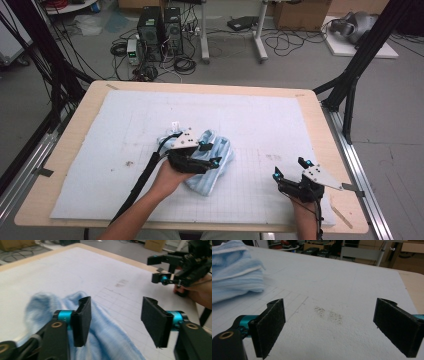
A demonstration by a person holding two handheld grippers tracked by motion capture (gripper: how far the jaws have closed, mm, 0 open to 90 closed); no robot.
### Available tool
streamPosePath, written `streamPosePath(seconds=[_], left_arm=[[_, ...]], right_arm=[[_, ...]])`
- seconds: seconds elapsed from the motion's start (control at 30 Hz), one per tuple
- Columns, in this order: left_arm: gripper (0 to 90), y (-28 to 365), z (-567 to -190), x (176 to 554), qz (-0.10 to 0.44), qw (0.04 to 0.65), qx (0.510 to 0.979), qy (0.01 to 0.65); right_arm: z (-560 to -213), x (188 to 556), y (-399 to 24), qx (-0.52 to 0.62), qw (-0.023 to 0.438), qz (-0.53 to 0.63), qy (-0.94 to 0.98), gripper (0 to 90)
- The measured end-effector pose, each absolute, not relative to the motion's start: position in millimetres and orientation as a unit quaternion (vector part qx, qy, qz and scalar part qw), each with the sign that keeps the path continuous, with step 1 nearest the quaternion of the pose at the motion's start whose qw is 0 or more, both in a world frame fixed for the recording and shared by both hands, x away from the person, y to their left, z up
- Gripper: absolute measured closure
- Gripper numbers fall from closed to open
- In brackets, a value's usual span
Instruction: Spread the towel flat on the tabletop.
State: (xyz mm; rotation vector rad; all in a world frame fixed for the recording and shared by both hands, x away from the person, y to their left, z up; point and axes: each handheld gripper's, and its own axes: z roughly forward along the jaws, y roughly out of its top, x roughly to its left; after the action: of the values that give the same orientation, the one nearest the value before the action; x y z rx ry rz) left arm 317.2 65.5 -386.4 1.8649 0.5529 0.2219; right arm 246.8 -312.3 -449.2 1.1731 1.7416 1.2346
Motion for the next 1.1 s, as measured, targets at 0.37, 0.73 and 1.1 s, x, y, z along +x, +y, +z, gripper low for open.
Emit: streamPosePath(seconds=[0.37, 0.73, 1.1], left_arm=[[38.5, 144, -375, 333, 0.175, 0.546, 0.769, 0.282], [38.5, 177, -383, 334, 0.199, 0.523, 0.769, 0.309], [38.5, 197, -391, 338, 0.206, 0.523, 0.756, 0.334]], right_arm=[[-445, 255, -300, 0.477, 0.309, 0.486, 0.664, 9.9], [-423, 295, -204, 0.399, 0.211, 0.506, 0.734, 38.7], [-432, 326, -170, 0.444, 0.165, 0.473, 0.743, 33.7]])
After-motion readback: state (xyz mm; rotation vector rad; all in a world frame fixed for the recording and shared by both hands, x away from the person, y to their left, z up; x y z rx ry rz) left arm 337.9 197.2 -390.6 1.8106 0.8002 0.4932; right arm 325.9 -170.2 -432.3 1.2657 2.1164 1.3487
